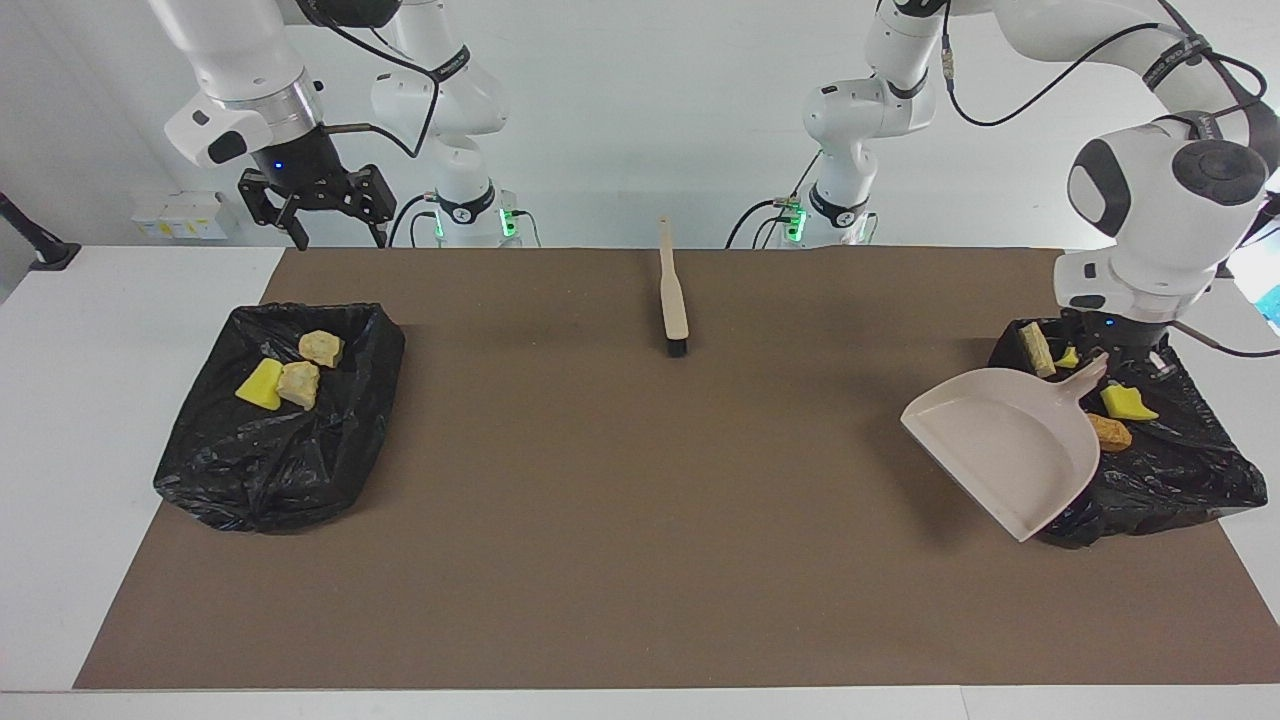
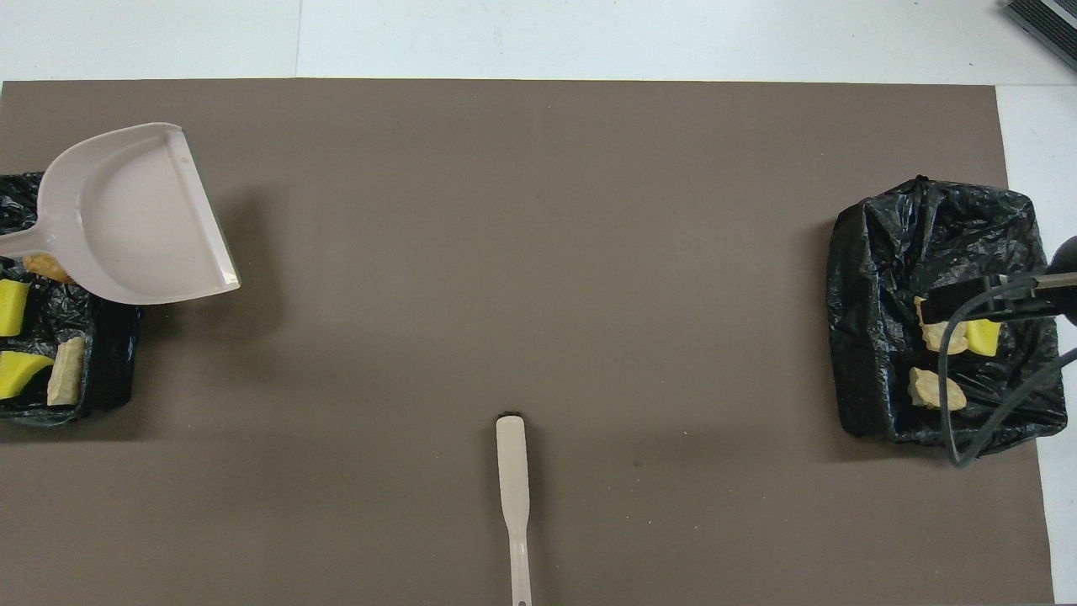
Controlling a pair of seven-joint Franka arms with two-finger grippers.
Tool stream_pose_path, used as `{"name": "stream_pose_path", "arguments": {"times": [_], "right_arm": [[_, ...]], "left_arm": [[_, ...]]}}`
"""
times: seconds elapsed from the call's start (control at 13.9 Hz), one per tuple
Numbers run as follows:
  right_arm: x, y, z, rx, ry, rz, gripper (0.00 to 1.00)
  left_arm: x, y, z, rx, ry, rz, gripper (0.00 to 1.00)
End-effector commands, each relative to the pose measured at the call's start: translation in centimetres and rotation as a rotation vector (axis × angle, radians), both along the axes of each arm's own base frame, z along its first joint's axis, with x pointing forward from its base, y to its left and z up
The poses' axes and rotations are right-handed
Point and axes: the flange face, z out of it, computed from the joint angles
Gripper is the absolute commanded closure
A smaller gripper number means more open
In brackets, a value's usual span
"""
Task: Sweep and dump trash in bin
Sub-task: 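Lift the empty dustpan with the left gripper away from the bin, then lower the dustpan onto the table center with the left gripper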
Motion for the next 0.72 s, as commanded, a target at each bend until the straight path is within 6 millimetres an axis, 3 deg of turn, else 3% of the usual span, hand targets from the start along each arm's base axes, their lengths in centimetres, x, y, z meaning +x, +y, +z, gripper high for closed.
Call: {"name": "stream_pose_path", "arguments": {"times": [0.0, 0.51, 0.65], "right_arm": [[-0.7, 0.0, 0.0, 0.0, -0.004, -0.036, 0.0], [-0.5, -0.1, 0.1, 0.005, -0.006, -0.036, 0.0], [-0.5, -0.1, 0.1, 0.005, -0.006, -0.036, 0.0]], "left_arm": [[-1.4, -3.7, -0.4, -0.029, -0.015, 0.104, 1.0], [-3.7, -16.8, -1.8, -0.062, -0.031, 0.424, 1.0], [-5.1, -22.4, -2.4, -0.086, -0.046, 0.553, 1.0]]}}
